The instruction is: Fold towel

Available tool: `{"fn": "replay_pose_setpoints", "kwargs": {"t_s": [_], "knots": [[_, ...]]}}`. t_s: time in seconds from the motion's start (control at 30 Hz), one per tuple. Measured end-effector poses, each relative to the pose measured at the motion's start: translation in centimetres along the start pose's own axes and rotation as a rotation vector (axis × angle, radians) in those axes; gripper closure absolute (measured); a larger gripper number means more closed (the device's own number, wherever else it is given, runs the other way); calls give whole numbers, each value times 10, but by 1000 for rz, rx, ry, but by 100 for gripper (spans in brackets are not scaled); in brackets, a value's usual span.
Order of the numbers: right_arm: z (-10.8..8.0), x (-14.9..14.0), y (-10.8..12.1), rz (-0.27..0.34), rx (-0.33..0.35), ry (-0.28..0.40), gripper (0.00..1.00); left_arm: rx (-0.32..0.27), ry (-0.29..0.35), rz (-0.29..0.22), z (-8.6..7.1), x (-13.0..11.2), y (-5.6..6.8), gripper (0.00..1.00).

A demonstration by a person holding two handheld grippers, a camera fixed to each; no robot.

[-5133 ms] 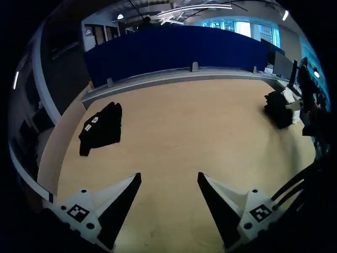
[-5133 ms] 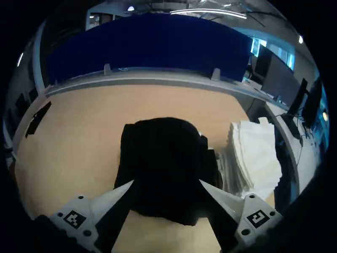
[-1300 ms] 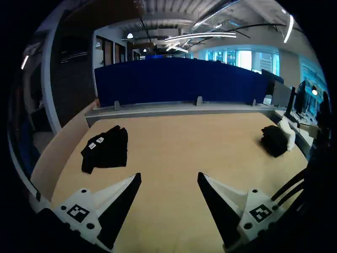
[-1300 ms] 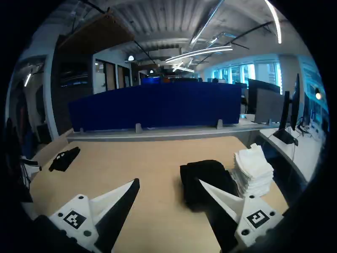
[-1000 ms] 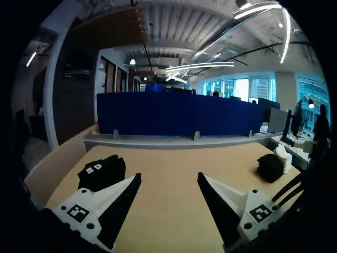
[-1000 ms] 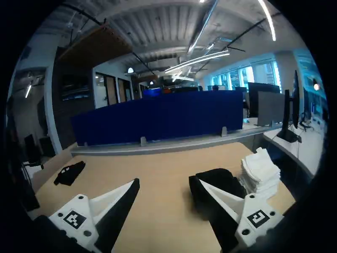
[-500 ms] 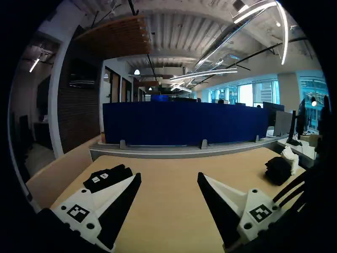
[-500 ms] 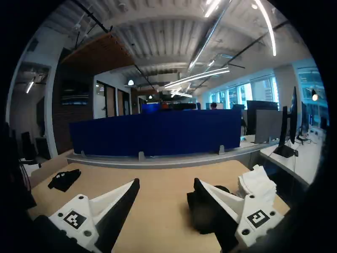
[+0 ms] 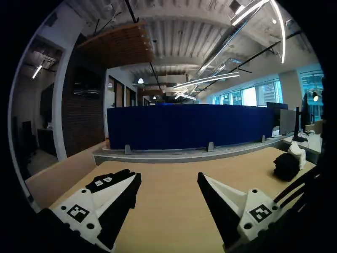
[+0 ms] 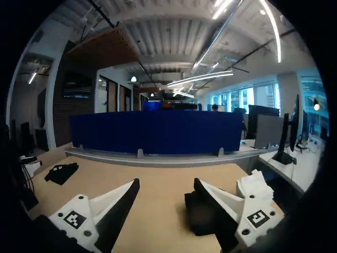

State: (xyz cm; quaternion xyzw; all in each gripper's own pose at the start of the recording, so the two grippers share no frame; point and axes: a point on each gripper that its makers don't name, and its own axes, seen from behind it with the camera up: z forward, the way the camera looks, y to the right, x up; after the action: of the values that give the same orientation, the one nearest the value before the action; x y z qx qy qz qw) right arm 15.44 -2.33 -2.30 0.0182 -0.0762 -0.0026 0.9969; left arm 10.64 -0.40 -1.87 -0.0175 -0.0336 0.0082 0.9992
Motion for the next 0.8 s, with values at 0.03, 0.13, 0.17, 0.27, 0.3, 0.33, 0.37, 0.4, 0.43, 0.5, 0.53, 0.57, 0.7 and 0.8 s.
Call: {"fn": "replay_pose_setpoints", "kwargs": {"t_s": [0.03,0.13,0.17,0.27,0.3,0.33,0.37,0.4,0.43,0.5,0.53,0.57,0.7,0.8], "knots": [[1,0,2,2,-5,-1,0,6,5,1,1,-2,-1,1],[6,0,5,15,-15,-3,0,22,18,6,4,-9,-3,1],[7,0,5,22,-17,-1,0,26,22,11,5,-11,-4,1],[12,3,7,30,-19,5,0,34,30,22,8,-20,-2,1],[14,4,8,30,-20,8,0,35,32,26,9,-24,-2,1],[16,4,8,27,-22,9,0,35,33,25,10,-28,-1,1],[18,4,7,23,-24,9,0,35,33,25,11,-32,0,1],[19,3,7,19,-25,9,0,35,33,24,12,-36,1,1],[21,3,6,13,-24,9,0,38,35,19,13,-40,1,1],[24,1,3,1,-20,9,0,44,37,8,14,-47,1,1],[26,-1,2,-4,-18,9,0,42,39,5,14,-52,1,1],[27,-3,0,-8,-17,9,0,40,40,2,15,-56,2,1],[33,-11,-7,-12,-8,11,0,39,52,3,17,-67,1,1],[36,-17,-11,-8,0,13,0,47,63,-2,20,-74,-2,1]]}}
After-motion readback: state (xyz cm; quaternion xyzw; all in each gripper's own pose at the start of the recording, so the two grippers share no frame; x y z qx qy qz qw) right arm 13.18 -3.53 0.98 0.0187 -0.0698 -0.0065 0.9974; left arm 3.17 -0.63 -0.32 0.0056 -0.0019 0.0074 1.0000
